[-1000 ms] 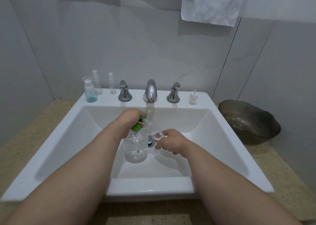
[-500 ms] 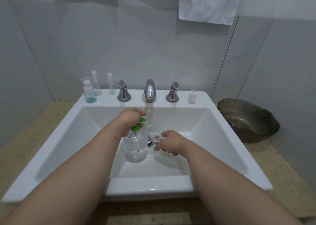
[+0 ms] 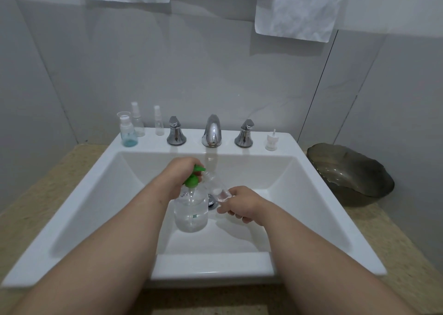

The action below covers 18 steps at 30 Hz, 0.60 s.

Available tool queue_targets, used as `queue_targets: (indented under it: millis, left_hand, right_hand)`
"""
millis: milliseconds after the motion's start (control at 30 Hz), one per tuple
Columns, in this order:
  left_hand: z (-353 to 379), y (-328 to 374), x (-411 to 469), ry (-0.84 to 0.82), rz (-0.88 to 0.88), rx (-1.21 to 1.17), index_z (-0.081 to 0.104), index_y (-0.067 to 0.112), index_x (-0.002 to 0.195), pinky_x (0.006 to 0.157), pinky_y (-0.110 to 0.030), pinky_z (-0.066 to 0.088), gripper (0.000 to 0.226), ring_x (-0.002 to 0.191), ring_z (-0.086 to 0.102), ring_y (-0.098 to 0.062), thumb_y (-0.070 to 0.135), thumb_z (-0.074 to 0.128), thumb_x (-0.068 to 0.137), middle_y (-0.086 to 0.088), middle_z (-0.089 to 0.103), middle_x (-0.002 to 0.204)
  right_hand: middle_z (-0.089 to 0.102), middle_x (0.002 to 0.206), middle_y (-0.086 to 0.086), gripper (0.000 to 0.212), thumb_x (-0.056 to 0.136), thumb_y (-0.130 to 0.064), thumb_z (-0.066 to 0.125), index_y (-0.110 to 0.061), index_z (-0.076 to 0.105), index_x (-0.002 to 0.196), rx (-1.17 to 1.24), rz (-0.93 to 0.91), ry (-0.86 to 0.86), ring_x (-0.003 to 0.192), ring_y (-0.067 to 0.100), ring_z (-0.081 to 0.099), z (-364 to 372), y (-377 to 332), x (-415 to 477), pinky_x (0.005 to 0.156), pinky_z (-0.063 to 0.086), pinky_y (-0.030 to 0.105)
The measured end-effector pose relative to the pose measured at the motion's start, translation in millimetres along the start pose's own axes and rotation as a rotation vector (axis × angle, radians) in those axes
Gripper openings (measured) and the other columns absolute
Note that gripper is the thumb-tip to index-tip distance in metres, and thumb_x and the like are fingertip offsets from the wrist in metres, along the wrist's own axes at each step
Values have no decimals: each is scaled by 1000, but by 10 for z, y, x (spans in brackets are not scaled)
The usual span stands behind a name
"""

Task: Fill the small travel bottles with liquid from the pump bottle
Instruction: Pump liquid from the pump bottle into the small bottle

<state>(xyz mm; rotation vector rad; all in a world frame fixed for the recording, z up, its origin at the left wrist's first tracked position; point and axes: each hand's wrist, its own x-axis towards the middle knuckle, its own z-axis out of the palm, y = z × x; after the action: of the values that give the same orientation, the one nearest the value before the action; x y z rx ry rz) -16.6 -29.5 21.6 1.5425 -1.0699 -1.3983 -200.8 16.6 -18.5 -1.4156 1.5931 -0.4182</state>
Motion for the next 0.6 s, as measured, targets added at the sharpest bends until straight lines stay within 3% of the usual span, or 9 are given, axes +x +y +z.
queue_targets:
  millis: [200,333,600]
  left_hand:
    - [-5,0,1,-28,3,7,64,4,81,56,-28,43,13,55,56,-21,6,61,94,-11,62,64]
    - [2,-5,6,-35,33,49,67,4,75,58,-29,41,17,66,57,-25,6,61,92,-12,67,65]
    - [43,39,-35,-48,76,95,67,7,97,46,-21,42,12,58,53,-20,6,56,102,-10,62,73]
  right_hand:
    - [51,71,-1,17,79,-19,74,-19,66,95,43,-11,-2,61,18,40,-13,-9,-3,54,31,26]
    - [51,68,-1,29,78,-18,74,-9,68,105,50,-10,4,60,18,39,-7,-16,1,53,30,26]
    - [50,67,-2,21,77,-18,75,-17,68,96,39,-6,-4,59,18,39,9,-31,-6,53,30,26]
